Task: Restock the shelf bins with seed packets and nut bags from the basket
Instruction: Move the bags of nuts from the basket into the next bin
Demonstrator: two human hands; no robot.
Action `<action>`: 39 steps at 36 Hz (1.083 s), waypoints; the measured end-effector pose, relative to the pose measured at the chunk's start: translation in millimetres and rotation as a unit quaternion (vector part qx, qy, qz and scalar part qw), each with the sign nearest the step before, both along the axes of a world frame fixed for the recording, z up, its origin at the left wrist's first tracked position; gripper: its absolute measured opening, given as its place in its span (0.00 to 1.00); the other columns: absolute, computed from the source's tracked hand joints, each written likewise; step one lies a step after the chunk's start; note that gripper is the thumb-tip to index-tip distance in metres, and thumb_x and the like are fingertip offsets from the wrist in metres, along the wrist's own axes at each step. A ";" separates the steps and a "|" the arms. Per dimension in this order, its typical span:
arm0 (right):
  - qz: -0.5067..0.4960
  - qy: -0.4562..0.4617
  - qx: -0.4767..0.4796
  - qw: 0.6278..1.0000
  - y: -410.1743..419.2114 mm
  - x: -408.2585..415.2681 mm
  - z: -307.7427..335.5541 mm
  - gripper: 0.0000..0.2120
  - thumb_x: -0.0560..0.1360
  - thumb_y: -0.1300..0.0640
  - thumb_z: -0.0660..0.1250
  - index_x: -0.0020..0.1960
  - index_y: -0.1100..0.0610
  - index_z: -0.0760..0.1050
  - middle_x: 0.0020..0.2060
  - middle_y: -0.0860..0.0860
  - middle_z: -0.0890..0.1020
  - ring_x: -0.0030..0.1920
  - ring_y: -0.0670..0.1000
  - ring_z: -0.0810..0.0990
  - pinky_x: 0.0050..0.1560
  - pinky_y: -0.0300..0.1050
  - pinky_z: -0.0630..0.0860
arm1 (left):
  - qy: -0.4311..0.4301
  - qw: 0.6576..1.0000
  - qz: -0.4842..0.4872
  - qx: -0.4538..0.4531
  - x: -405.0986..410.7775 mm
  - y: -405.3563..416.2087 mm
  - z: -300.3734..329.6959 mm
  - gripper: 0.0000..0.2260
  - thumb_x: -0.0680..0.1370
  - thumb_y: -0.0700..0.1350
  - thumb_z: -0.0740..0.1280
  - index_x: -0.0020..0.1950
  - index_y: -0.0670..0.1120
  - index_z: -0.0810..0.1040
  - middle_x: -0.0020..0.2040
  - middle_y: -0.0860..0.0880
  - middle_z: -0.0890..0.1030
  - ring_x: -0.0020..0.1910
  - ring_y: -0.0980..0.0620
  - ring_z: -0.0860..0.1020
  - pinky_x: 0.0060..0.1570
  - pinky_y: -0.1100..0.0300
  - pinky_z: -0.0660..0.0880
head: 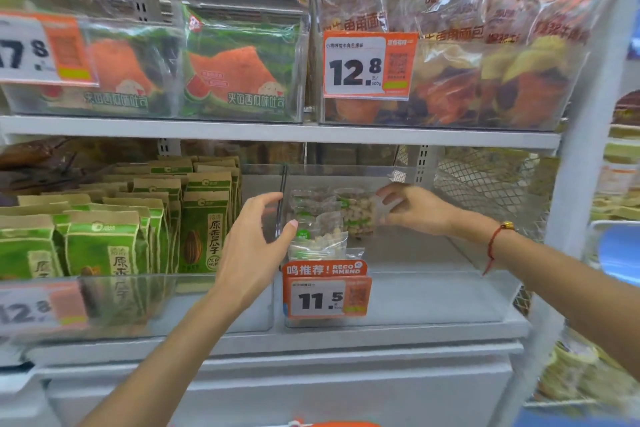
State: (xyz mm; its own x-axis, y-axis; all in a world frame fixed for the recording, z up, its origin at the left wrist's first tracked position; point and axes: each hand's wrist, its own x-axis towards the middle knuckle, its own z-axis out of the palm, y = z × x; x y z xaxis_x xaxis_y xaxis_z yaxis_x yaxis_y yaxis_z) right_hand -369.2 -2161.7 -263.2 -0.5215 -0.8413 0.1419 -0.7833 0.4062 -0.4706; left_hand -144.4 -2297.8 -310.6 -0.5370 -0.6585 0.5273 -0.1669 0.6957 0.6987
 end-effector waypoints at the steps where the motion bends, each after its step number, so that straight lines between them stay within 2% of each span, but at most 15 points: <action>1: 0.019 0.028 -0.020 0.999 10.7 11.6 5.0 0.22 0.74 0.55 0.70 0.66 0.55 0.70 0.59 0.50 0.76 0.56 0.49 0.77 0.56 0.39 0.72 | 0.017 1.000 -0.002 -0.007 5.3 3.6 1.0 0.19 0.77 0.48 0.67 0.67 0.53 0.70 0.64 0.56 0.72 0.59 0.61 0.69 0.55 0.64 0.65; 6: 0.131 0.141 -0.035 0.981 54.9 87.7 15.9 0.19 0.75 0.55 0.68 0.65 0.52 0.71 0.56 0.43 0.76 0.56 0.44 0.75 0.57 0.36 0.70 | 0.034 0.998 -0.028 -0.047 50.8 34.6 1.3 0.16 0.76 0.46 0.68 0.61 0.58 0.70 0.58 0.64 0.71 0.57 0.68 0.68 0.53 0.77 0.60; 9: 0.172 0.194 0.034 0.965 68.5 133.4 6.3 0.17 0.76 0.51 0.66 0.65 0.46 0.71 0.57 0.40 0.77 0.56 0.41 0.75 0.57 0.40 0.73 | -0.004 0.997 -0.041 -0.072 88.2 53.6 -8.2 0.14 0.75 0.47 0.68 0.58 0.59 0.72 0.54 0.69 0.71 0.56 0.67 0.69 0.54 0.74 0.63; 11: 0.200 0.204 0.093 0.954 70.1 160.1 -6.1 0.14 0.77 0.49 0.65 0.62 0.44 0.72 0.53 0.40 0.79 0.52 0.40 0.76 0.53 0.42 0.74 | -0.050 0.995 -0.037 -0.072 113.1 63.2 -18.8 0.12 0.75 0.49 0.67 0.58 0.60 0.73 0.51 0.68 0.72 0.52 0.68 0.70 0.50 0.68 0.66; 14: 0.236 0.164 0.178 0.941 61.3 188.6 -34.5 0.13 0.77 0.50 0.65 0.61 0.46 0.74 0.51 0.42 0.80 0.50 0.43 0.78 0.52 0.43 0.74 | -0.138 0.988 -0.044 -0.046 146.7 70.2 -43.2 0.09 0.76 0.55 0.66 0.55 0.62 0.73 0.47 0.71 0.73 0.47 0.73 0.71 0.47 0.67 0.69; 18: 0.255 0.131 0.292 0.912 42.4 212.5 -86.0 0.17 0.78 0.49 0.62 0.66 0.49 0.71 0.56 0.46 0.79 0.53 0.48 0.76 0.51 0.43 0.71 | -0.255 0.966 -0.043 0.011 178.8 68.5 -94.1 0.09 0.74 0.59 0.64 0.54 0.61 0.74 0.47 0.66 0.78 0.48 0.66 0.76 0.52 0.58 0.75; 20: 0.262 0.114 0.337 0.897 34.9 222.7 -114.6 0.18 0.79 0.49 0.62 0.68 0.50 0.69 0.59 0.48 0.78 0.58 0.50 0.75 0.55 0.46 0.71 | -0.279 0.958 -0.043 0.056 188.7 66.5 -128.5 0.11 0.73 0.61 0.61 0.52 0.62 0.75 0.46 0.64 0.79 0.47 0.64 0.78 0.49 0.55 0.76; 22: 0.267 0.100 0.382 0.879 31.4 232.9 -144.4 0.19 0.79 0.49 0.61 0.69 0.51 0.67 0.61 0.50 0.77 0.63 0.52 0.72 0.61 0.47 0.68 | -0.305 0.945 -0.054 0.109 197.2 67.8 -163.2 0.04 0.75 0.57 0.63 0.49 0.62 0.73 0.45 0.65 0.78 0.48 0.63 0.78 0.49 0.56 0.76; 24: 0.265 0.083 0.418 0.865 31.8 242.2 -172.8 0.20 0.79 0.49 0.60 0.70 0.52 0.67 0.63 0.51 0.76 0.66 0.53 0.70 0.64 0.46 0.64 | -0.360 0.922 -0.064 0.127 206.2 71.7 -197.3 0.06 0.77 0.52 0.64 0.53 0.62 0.73 0.48 0.63 0.78 0.52 0.60 0.78 0.50 0.59 0.75; 27: 0.256 0.014 0.450 0.855 38.1 252.4 -209.6 0.20 0.79 0.51 0.60 0.70 0.54 0.67 0.67 0.53 0.72 0.65 0.55 0.71 0.57 0.45 0.68 | -0.432 0.894 -0.048 0.105 221.6 80.5 -236.3 0.12 0.78 0.52 0.63 0.61 0.58 0.73 0.60 0.56 0.77 0.58 0.55 0.76 0.51 0.59 0.73; 31: 0.226 -0.042 0.501 0.834 51.4 261.5 -247.5 0.20 0.80 0.52 0.59 0.68 0.61 0.70 0.67 0.59 0.71 0.64 0.61 0.73 0.56 0.52 0.73 | -0.497 0.854 -0.113 0.098 236.9 98.4 -270.4 0.16 0.79 0.49 0.61 0.67 0.55 0.69 0.68 0.54 0.71 0.66 0.53 0.71 0.61 0.58 0.70; 33: 0.222 -0.082 0.507 0.829 56.1 264.0 -261.0 0.16 0.79 0.51 0.61 0.61 0.60 0.76 0.63 0.54 0.76 0.57 0.55 0.76 0.53 0.47 0.73 | -0.518 0.833 -0.166 0.104 242.5 104.9 -286.2 0.18 0.79 0.51 0.61 0.69 0.55 0.68 0.71 0.54 0.68 0.69 0.52 0.67 0.66 0.53 0.67; 35: 0.239 -0.128 0.531 0.802 59.0 264.1 -270.9 0.12 0.78 0.48 0.64 0.54 0.55 0.79 0.55 0.48 0.79 0.51 0.48 0.77 0.52 0.40 0.73 | -0.538 0.815 -0.194 0.096 247.1 108.7 -295.9 0.17 0.79 0.55 0.60 0.68 0.55 0.70 0.70 0.54 0.69 0.70 0.52 0.63 0.68 0.50 0.65; 37: 0.260 -0.162 0.581 0.754 62.3 266.7 -277.4 0.21 0.75 0.44 0.67 0.64 0.52 0.76 0.64 0.48 0.75 0.62 0.49 0.73 0.63 0.45 0.71 | -0.548 0.808 -0.202 0.078 248.3 110.6 -299.2 0.16 0.79 0.56 0.59 0.66 0.55 0.72 0.67 0.54 0.72 0.70 0.52 0.62 0.67 0.50 0.65; 39: 0.260 -0.166 0.615 0.726 67.9 269.6 -287.5 0.30 0.72 0.43 0.69 0.71 0.54 0.68 0.70 0.48 0.69 0.68 0.52 0.69 0.67 0.49 0.69 | -0.547 0.811 -0.194 0.079 247.3 111.2 -300.7 0.14 0.78 0.56 0.61 0.63 0.57 0.74 0.64 0.52 0.74 0.67 0.52 0.64 0.66 0.50 0.66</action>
State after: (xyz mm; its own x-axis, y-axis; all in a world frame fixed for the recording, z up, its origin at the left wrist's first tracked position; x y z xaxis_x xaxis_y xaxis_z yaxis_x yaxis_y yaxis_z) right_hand -99.6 -2093.8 -550.7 0.0786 -0.3199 -0.9442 -0.9072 0.3697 -0.2008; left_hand 102.9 -2186.6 -611.4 -0.8093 -0.3404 -0.4787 -0.5366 0.7600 0.3667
